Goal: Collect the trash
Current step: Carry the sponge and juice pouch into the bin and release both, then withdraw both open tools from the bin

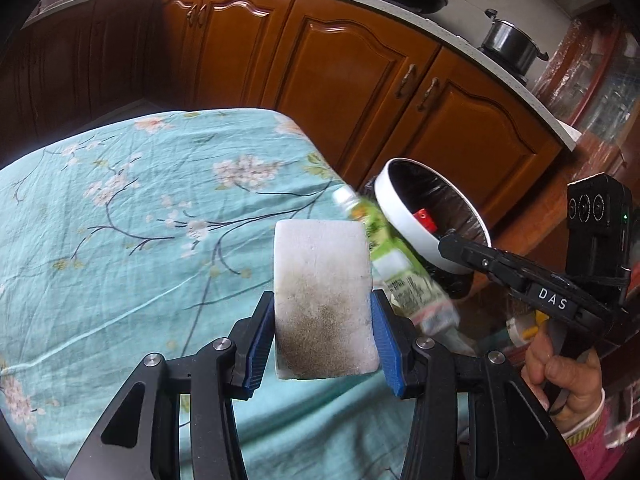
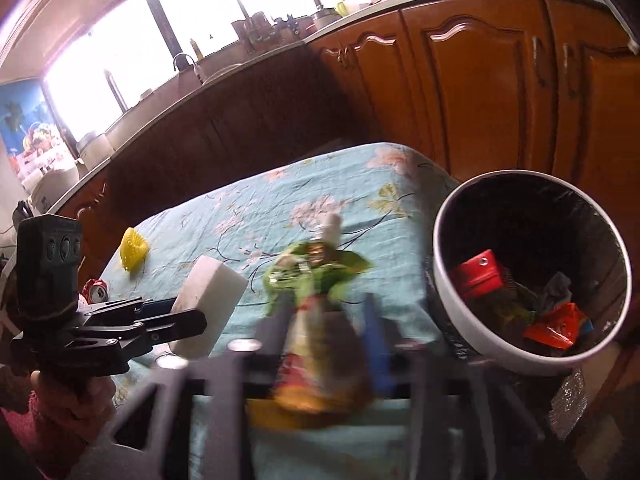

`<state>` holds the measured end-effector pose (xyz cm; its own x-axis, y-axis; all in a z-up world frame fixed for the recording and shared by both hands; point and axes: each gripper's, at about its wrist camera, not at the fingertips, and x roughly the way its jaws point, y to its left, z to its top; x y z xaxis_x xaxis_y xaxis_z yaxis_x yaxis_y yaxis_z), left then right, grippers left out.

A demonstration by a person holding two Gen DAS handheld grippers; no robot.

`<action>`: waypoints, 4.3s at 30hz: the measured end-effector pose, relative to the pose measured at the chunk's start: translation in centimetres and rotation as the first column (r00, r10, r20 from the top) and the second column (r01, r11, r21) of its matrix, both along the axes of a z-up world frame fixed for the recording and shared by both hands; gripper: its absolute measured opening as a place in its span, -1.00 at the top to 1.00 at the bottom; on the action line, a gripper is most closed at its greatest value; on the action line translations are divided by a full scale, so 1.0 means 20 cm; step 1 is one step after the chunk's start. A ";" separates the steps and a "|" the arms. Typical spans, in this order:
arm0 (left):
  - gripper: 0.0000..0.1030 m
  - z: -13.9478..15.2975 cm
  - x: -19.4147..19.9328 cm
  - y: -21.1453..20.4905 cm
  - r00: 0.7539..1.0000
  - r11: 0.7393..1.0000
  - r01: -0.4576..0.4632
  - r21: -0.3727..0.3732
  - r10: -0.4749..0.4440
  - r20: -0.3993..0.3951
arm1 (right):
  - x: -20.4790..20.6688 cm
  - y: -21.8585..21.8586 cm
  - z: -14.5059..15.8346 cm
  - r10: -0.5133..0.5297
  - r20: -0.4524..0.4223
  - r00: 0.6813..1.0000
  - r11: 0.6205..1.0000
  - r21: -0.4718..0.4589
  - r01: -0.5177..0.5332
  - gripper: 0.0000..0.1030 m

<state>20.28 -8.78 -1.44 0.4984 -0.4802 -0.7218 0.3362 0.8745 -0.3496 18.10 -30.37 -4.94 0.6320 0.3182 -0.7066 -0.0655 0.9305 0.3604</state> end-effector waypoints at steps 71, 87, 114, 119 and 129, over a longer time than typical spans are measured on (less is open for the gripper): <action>0.11 0.03 0.46 -0.83 0.968 0.963 0.242 0.118 -0.249 0.045 | -0.11 -0.73 0.05 -0.255 0.027 0.966 0.967 -0.007 0.256 0.06; 0.09 -0.11 0.65 -1.06 0.965 0.947 0.262 0.184 -0.263 -0.017 | 0.01 -0.81 -0.03 -0.247 -0.027 0.969 0.969 -0.005 0.247 0.06; -0.18 -0.07 0.37 -0.67 0.997 0.997 0.075 0.000 -0.075 0.029 | -0.19 -0.77 0.03 -0.355 0.042 0.934 0.931 0.107 0.349 -0.55; -0.23 -0.06 0.21 -0.50 0.999 0.999 0.004 -0.043 -0.002 0.049 | -0.27 -0.64 0.07 -0.364 0.082 0.928 0.928 0.117 0.354 -0.78; -0.49 0.00 -0.11 -0.26 0.980 0.994 -0.089 -0.070 0.100 0.171 | -0.40 -0.33 0.10 -0.378 0.165 0.911 0.926 0.092 0.367 -0.95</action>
<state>18.08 -13.89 -1.51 0.6587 -0.4658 -0.5909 0.3136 0.8838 -0.3472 10.02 -37.02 -2.84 0.8251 0.0718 -0.5604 0.2145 0.8778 0.4284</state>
